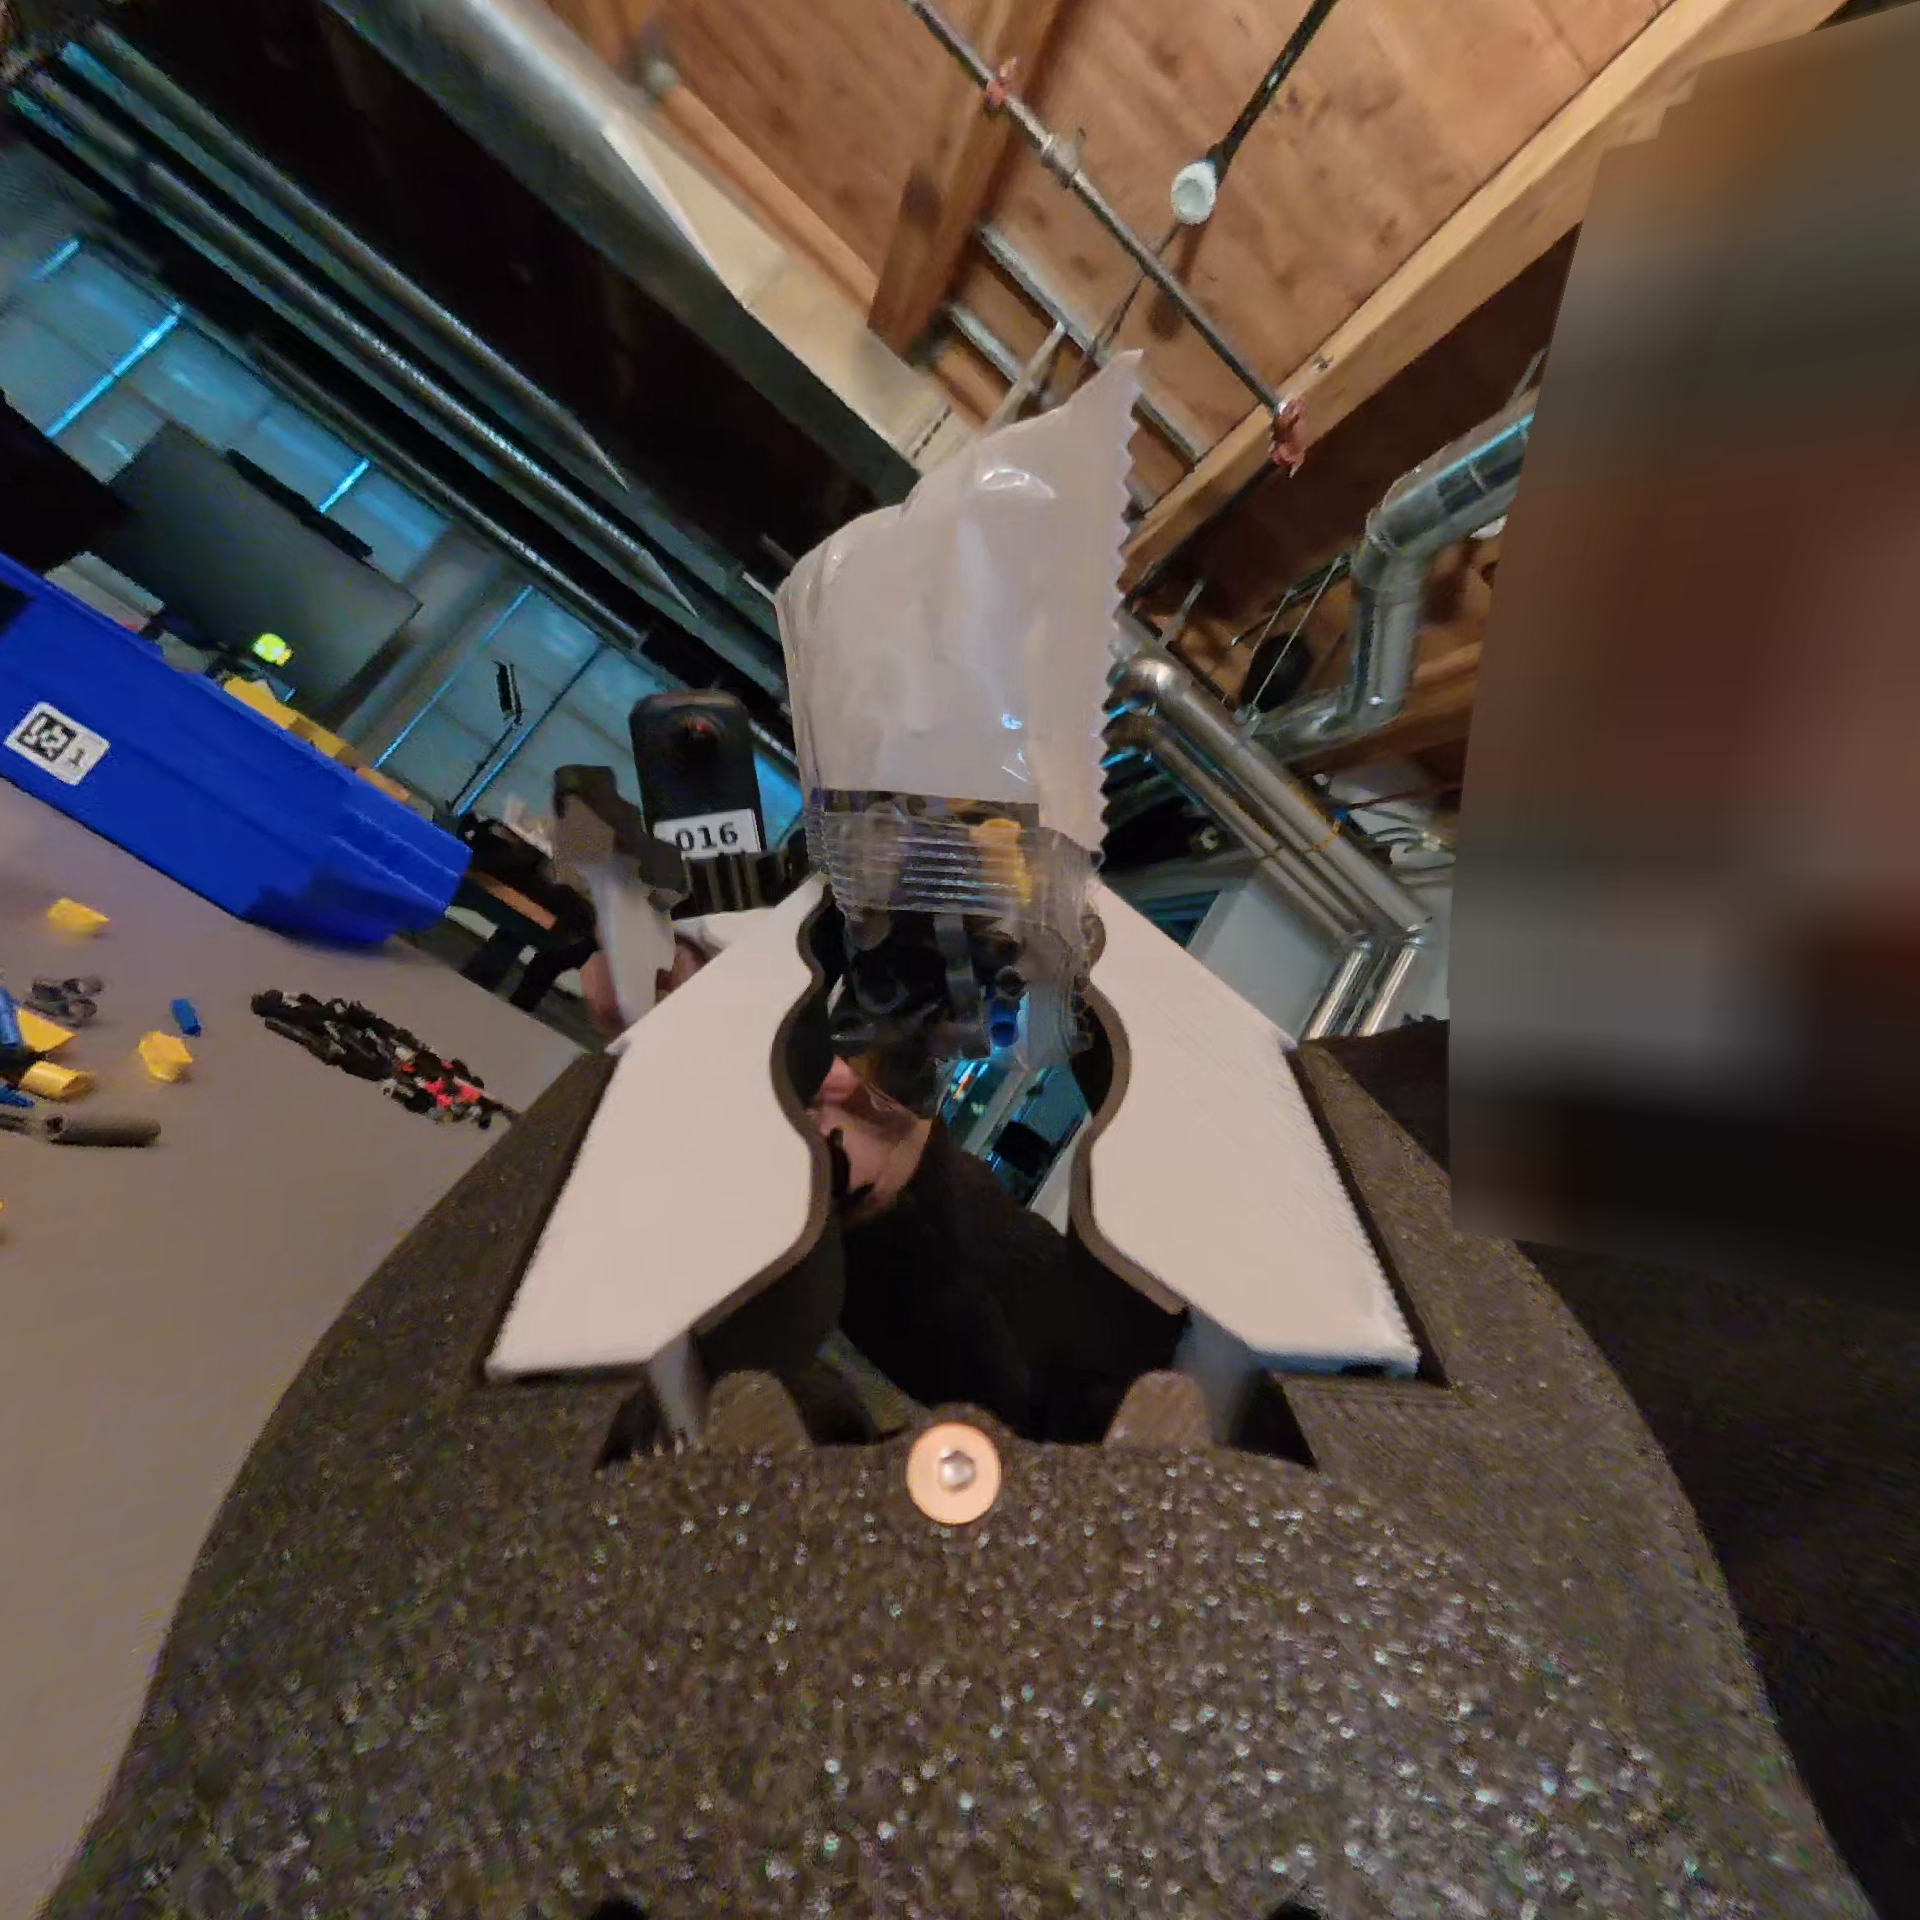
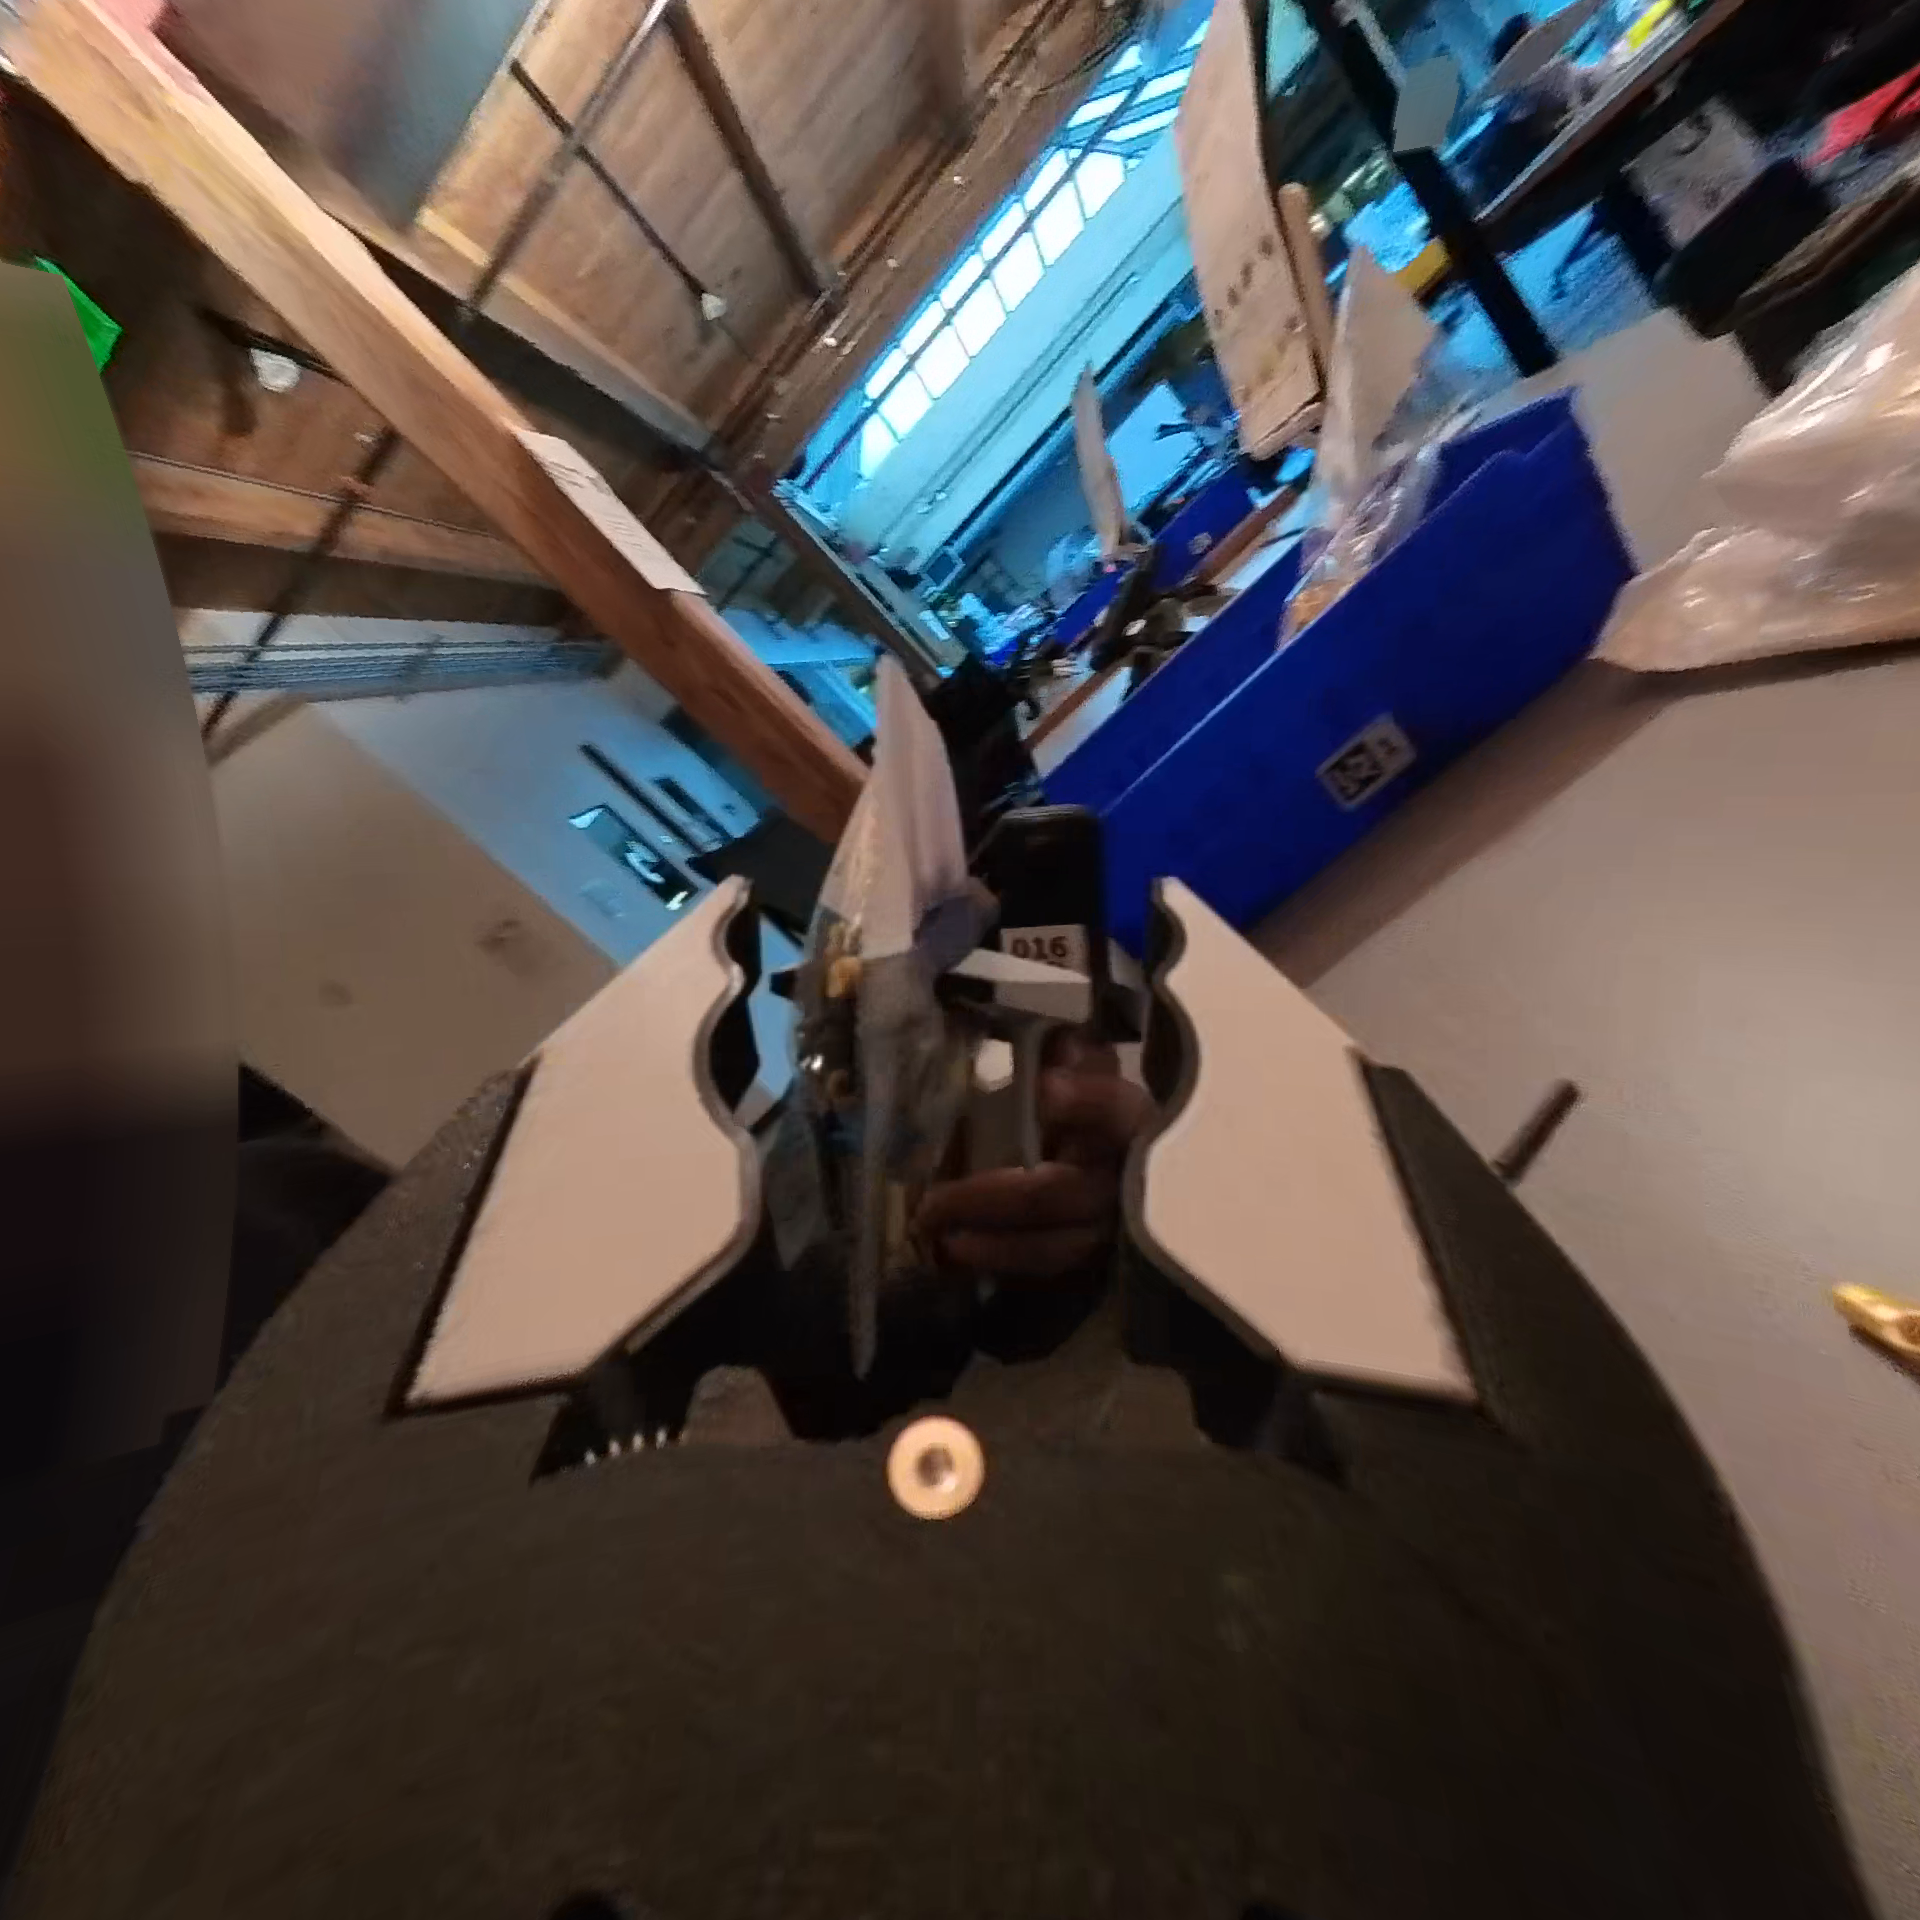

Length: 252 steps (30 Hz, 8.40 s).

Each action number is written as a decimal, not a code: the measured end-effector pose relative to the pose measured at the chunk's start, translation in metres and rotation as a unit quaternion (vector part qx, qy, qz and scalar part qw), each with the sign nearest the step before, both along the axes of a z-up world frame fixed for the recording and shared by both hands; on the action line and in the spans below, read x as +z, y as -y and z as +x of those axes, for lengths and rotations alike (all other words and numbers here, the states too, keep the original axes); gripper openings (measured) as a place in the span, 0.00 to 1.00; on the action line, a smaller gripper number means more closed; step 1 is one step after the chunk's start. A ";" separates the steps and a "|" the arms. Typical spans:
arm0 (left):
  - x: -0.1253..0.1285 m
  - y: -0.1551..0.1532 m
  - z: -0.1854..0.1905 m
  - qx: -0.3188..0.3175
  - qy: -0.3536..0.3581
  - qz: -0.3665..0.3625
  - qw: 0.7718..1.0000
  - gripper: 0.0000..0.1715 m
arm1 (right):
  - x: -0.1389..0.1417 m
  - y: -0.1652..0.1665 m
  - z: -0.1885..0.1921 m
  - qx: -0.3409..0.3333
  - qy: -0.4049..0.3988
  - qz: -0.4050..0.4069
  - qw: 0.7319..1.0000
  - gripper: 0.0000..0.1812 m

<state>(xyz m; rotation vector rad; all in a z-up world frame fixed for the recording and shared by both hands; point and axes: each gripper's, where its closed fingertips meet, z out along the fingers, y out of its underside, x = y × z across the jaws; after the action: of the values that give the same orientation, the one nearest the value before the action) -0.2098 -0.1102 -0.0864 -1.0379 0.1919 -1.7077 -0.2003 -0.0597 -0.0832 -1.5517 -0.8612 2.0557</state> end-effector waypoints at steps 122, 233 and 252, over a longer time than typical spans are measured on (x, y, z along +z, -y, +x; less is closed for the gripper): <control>-0.011 -0.007 -0.018 0.045 -0.062 -0.020 0.997 0.08 | 0.062 0.003 0.040 -0.096 0.019 0.140 0.985 0.00; -0.010 -0.009 0.009 0.067 -0.076 -0.003 0.995 0.07 | -0.013 0.036 0.007 0.049 0.086 0.117 0.988 0.07; -0.009 -0.009 0.005 0.057 -0.060 -0.011 0.996 0.07 | 0.010 0.018 0.021 0.007 0.037 0.112 0.993 0.12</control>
<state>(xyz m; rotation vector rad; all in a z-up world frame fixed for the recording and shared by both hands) -0.2047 -0.1009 -0.0958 -1.1468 0.1878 -1.5483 -0.1790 -0.0773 -0.0729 -1.5087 -1.0917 1.8478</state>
